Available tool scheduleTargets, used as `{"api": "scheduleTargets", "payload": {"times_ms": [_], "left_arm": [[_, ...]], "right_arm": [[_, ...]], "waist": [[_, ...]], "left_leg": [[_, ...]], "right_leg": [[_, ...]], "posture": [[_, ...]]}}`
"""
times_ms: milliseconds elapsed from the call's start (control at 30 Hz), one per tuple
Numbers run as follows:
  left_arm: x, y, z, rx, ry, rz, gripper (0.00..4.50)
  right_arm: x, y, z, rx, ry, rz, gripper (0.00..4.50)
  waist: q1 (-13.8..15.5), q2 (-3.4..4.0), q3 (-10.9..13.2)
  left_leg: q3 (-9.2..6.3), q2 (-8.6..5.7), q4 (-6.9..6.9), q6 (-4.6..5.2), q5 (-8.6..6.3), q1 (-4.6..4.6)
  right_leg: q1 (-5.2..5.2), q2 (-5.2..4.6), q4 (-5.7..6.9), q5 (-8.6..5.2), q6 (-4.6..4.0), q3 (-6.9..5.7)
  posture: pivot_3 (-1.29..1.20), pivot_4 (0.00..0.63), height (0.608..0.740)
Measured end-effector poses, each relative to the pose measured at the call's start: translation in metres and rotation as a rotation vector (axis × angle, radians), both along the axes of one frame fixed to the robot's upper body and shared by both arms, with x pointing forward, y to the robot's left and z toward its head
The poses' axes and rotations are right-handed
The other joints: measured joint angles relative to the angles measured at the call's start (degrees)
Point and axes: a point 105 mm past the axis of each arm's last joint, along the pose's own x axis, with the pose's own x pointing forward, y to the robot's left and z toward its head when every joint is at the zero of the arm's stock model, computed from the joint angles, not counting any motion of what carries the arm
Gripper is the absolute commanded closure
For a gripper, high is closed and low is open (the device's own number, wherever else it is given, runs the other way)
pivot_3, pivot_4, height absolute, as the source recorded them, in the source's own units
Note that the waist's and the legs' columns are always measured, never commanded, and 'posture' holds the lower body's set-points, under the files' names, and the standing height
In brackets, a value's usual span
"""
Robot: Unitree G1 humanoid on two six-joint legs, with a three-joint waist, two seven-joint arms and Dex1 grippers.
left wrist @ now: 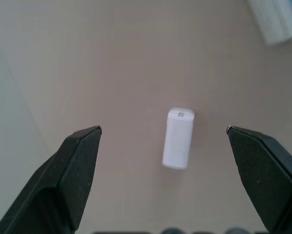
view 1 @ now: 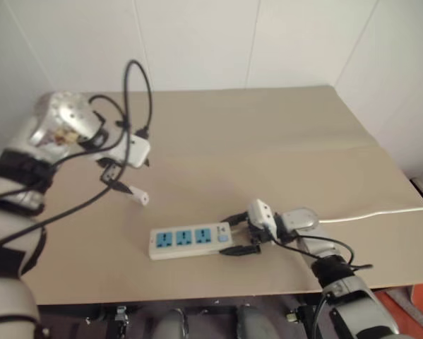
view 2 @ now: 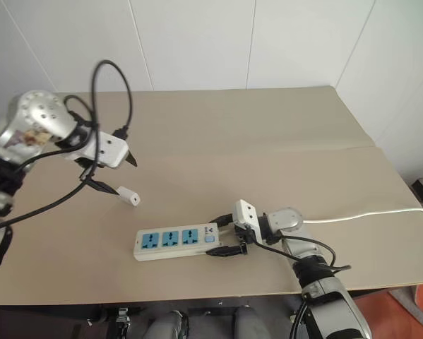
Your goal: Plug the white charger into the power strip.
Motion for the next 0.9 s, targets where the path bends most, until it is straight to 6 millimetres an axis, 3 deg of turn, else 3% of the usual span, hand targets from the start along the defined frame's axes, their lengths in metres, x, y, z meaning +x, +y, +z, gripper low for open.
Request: {"api": "scheduleTargets", "payload": {"times_ms": [233, 667, 900], "left_arm": [[0.009, -0.009, -0.029, 0.171, 0.078, -0.065, 0.0], [0.01, -0.001, -0.037, 0.28, 0.107, -0.089, 0.0], [0.01, 0.008, -0.058, 0.338, 0.102, -0.091, 0.0]], "right_arm": [[0.0, 0.007, 0.002, 0.0, -0.021, -0.001, 1.08], [0.001, 0.007, 0.001, -0.004, -0.015, -0.024, 1.08], [0.003, 0.009, 0.001, -0.002, -0.024, -0.042, 1.08]], "waist": [[-1.0, -0.04, 0.0], [-0.9, -0.06, 0.0], [-0.9, -0.06, 0.0]], "left_leg": [[0.03, 0.02, 0.02, 0.01, 0.0, -0.23], [0.02, 0.01, 0.02, 0.01, 0.01, -0.19], [0.0, 0.02, 0.02, 0.01, 0.01, -0.13]], "right_leg": [[-0.43, 0.02, 0.29, -0.02, 0.03, 0.09], [-0.43, 0.02, 0.39, -0.03, 0.04, 0.1], [-0.42, 0.04, 0.48, -0.03, 0.04, 0.1]], "posture": [[0.0, 0.15, 0.74], [0.0, 0.15, 0.74], [0.0, 0.15, 0.74]]}}
